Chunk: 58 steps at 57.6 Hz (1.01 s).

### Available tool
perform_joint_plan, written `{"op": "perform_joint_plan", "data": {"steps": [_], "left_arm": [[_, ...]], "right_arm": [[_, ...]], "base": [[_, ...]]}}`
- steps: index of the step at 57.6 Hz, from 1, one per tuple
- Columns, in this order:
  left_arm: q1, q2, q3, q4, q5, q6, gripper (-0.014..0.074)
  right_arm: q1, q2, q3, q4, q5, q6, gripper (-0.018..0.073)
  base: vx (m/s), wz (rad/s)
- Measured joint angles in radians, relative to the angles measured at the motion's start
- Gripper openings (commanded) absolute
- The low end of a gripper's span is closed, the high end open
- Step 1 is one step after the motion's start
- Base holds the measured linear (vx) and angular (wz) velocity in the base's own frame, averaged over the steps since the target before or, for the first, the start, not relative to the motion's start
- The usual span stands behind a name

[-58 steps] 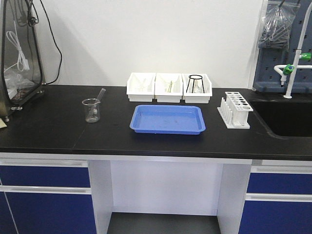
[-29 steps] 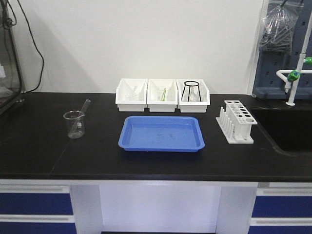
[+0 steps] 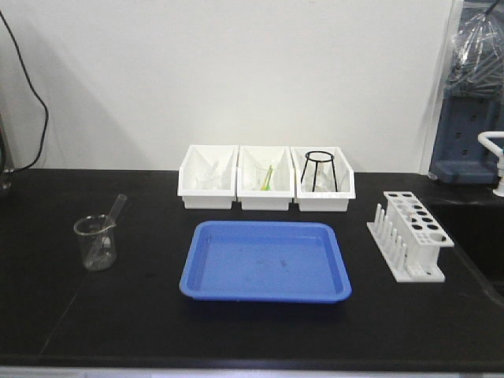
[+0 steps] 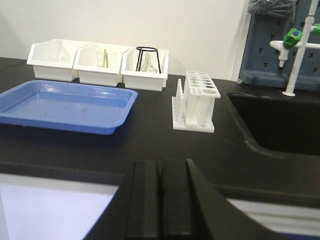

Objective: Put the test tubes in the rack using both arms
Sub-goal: 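Drive the base toward the bench, stopping in front of the white bins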

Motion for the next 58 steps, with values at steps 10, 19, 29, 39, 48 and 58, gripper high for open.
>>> {"op": "perform_joint_plan", "data": {"steps": [10, 19, 29, 39, 48, 58], "left_arm": [[0.000, 0.000, 0.000, 0.000, 0.000, 0.000, -0.0020], [0.000, 0.000, 0.000, 0.000, 0.000, 0.000, -0.0020], [0.000, 0.000, 0.000, 0.000, 0.000, 0.000, -0.0020], [0.000, 0.000, 0.000, 0.000, 0.000, 0.000, -0.0020], [0.000, 0.000, 0.000, 0.000, 0.000, 0.000, -0.0020], [0.000, 0.000, 0.000, 0.000, 0.000, 0.000, -0.0020]], "right_arm": [[0.000, 0.000, 0.000, 0.000, 0.000, 0.000, -0.0008], [0.000, 0.000, 0.000, 0.000, 0.000, 0.000, -0.0008], [0.000, 0.000, 0.000, 0.000, 0.000, 0.000, -0.0008], [0.000, 0.000, 0.000, 0.000, 0.000, 0.000, -0.0008], [0.000, 0.000, 0.000, 0.000, 0.000, 0.000, -0.0008], [0.000, 0.000, 0.000, 0.000, 0.000, 0.000, -0.0008]], "base": [[0.38, 0.00], [0.37, 0.00], [0.34, 0.01], [0.30, -0.01], [0.24, -0.07], [0.15, -0.06]]}}
